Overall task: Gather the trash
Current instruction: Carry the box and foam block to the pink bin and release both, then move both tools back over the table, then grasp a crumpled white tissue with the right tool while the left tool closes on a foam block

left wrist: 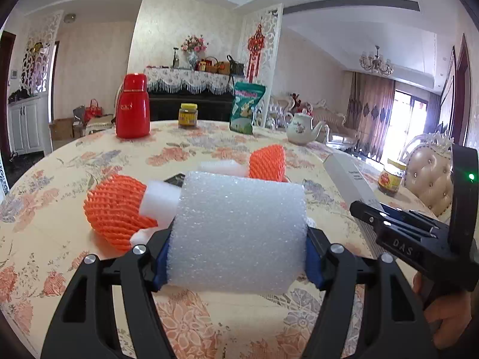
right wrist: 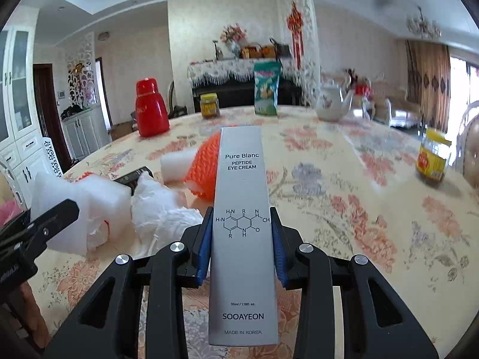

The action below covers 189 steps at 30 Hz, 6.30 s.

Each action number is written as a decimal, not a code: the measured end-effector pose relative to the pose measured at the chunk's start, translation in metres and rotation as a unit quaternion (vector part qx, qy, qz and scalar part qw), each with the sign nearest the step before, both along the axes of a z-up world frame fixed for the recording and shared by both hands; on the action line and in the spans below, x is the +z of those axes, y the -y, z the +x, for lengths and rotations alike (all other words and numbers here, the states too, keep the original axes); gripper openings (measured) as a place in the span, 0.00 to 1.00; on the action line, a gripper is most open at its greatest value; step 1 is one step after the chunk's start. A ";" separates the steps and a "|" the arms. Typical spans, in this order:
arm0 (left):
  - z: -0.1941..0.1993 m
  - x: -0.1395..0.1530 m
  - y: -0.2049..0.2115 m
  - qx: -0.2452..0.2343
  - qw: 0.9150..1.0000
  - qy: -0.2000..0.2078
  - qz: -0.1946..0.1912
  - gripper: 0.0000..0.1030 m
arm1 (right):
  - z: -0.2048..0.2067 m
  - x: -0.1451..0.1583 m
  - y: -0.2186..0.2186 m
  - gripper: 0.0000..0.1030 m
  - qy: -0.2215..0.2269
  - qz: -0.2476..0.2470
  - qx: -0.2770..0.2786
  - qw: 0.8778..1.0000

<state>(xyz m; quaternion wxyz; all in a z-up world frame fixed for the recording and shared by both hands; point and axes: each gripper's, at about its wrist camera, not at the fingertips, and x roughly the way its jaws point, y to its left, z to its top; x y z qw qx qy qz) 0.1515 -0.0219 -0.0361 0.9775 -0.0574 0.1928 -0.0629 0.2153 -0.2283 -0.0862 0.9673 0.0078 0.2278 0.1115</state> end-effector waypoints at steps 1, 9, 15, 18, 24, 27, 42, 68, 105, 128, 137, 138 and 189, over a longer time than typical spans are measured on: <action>-0.002 0.002 -0.001 0.002 1.000 0.006 -0.002 0.65 | -0.003 0.001 -0.001 0.34 0.008 -0.002 0.003 1.000; -0.028 0.019 -0.017 0.023 0.999 0.031 0.008 0.65 | -0.023 0.011 -0.022 0.34 0.024 -0.014 0.029 0.999; -0.059 0.022 -0.054 0.058 0.998 0.023 0.013 0.65 | -0.051 0.027 -0.059 0.34 0.037 -0.018 0.079 0.996; -0.075 0.019 -0.074 0.078 0.997 0.014 0.016 0.65 | -0.063 0.033 -0.082 0.34 0.042 -0.018 0.107 0.993; -0.109 0.014 -0.121 0.114 0.993 0.003 0.011 0.65 | -0.082 0.037 -0.133 0.34 0.045 -0.018 0.167 0.985; -0.128 0.010 -0.146 0.136 0.991 0.000 0.007 0.65 | -0.091 0.038 -0.163 0.34 0.043 -0.021 0.201 0.978; -0.213 0.012 -0.298 0.318 0.948 0.000 0.006 0.65 | -0.106 0.029 -0.316 0.34 -0.007 -0.005 0.384 0.923; -0.234 -0.011 -0.461 0.428 0.902 -0.049 -0.014 0.82 | -0.096 0.017 -0.550 0.58 -0.059 0.006 0.516 0.854; -0.091 0.022 -0.184 0.130 0.991 -0.023 0.016 0.95 | -0.021 0.018 -0.142 0.75 -0.027 0.019 0.166 0.986; 0.052 -0.016 -0.049 0.035 0.992 -0.108 0.058 0.84 | 0.046 -0.012 -0.030 0.75 -0.083 0.027 0.026 0.996; 0.058 -0.027 -0.048 0.014 0.990 -0.133 0.055 0.75 | 0.055 -0.028 -0.037 0.75 -0.138 0.027 0.040 0.989; 0.060 -0.029 -0.049 0.013 0.989 -0.140 0.053 0.75 | 0.055 -0.028 -0.038 0.75 -0.139 0.026 0.042 0.989; 0.066 -0.045 -0.061 0.033 0.975 -0.212 0.052 0.58 | 0.038 -0.020 -0.048 0.16 -0.113 0.014 0.046 0.992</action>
